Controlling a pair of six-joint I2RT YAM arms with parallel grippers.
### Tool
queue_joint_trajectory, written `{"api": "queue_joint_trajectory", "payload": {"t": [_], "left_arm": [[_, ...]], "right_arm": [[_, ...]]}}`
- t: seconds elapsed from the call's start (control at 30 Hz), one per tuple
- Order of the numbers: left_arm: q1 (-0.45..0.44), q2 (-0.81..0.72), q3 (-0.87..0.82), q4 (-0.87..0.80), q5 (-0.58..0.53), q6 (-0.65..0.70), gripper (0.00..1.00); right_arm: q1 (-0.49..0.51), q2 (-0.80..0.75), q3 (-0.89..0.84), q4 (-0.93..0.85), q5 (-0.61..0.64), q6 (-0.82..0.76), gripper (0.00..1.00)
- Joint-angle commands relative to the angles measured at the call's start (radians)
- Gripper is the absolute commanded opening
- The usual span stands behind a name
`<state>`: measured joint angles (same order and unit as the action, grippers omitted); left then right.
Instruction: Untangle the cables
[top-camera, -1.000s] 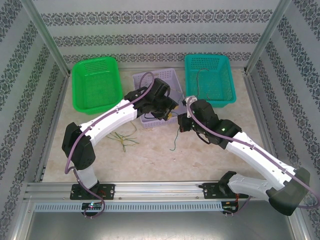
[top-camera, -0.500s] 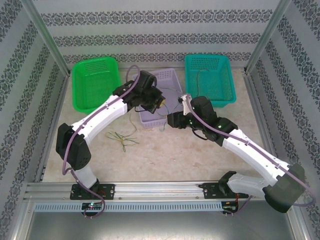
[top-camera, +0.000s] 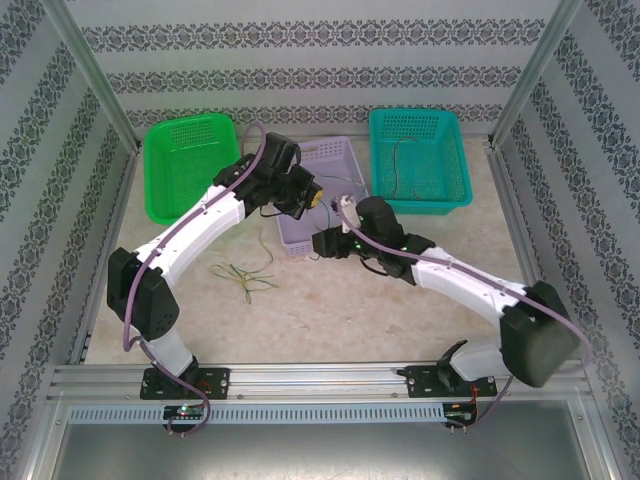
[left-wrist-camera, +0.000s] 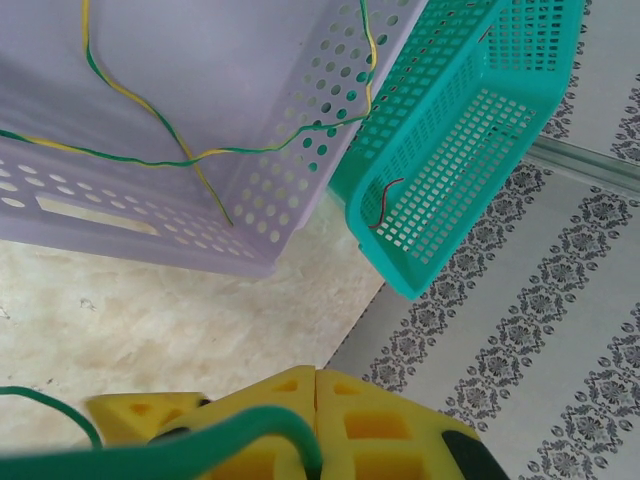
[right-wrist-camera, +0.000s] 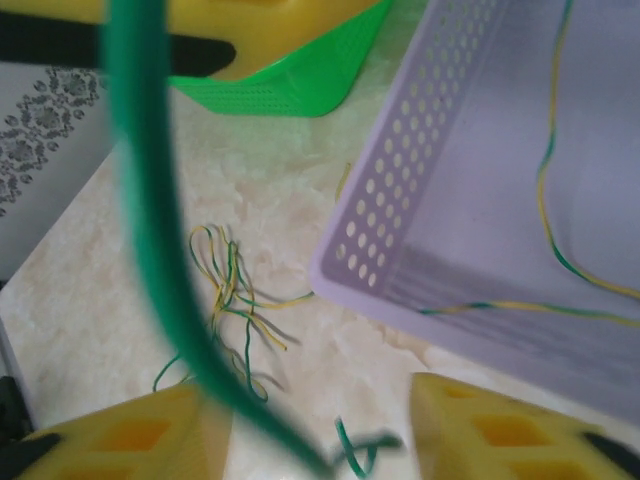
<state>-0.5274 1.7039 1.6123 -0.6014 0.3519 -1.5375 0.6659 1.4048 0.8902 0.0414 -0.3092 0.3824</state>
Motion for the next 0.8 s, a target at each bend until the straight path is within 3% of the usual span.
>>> {"api": "queue_joint_trajectory", "payload": {"t": [0.0, 0.07, 0.2, 0.33, 0.5, 0.63, 0.73, 0.77], "left_arm": [[0.029, -0.050, 0.024, -0.039, 0.010, 0.028, 0.00], [0.051, -0.057, 0.036, -0.055, 0.004, 0.061, 0.00], [0.122, -0.039, 0.137, -0.108, -0.030, 0.260, 0.00], [0.169, 0.024, 0.274, -0.166, -0.020, 0.519, 0.00], [0.182, 0.050, 0.367, -0.239, -0.148, 0.850, 0.00], [0.183, 0.018, 0.340, -0.203, -0.263, 1.024, 0.00], [0.206, -0.011, 0.316, -0.171, -0.323, 1.080, 0.00], [0.227, -0.013, 0.321, -0.169, -0.318, 1.081, 0.00]], "right_arm": [[0.015, 0.050, 0.072, 0.085, 0.019, -0.010, 0.21], [0.024, 0.060, 0.087, 0.071, 0.012, -0.014, 0.00], [0.064, 0.059, 0.125, -0.063, -0.062, -0.050, 0.00], [0.102, 0.083, 0.183, -0.240, -0.228, -0.057, 0.00], [0.132, 0.162, 0.281, -0.446, -0.395, -0.092, 0.00], [0.143, 0.234, 0.377, -0.550, -0.391, -0.132, 0.00], [0.129, 0.207, 0.412, -0.518, -0.332, -0.104, 0.36], [0.120, 0.187, 0.418, -0.501, -0.307, -0.085, 0.45]]}}
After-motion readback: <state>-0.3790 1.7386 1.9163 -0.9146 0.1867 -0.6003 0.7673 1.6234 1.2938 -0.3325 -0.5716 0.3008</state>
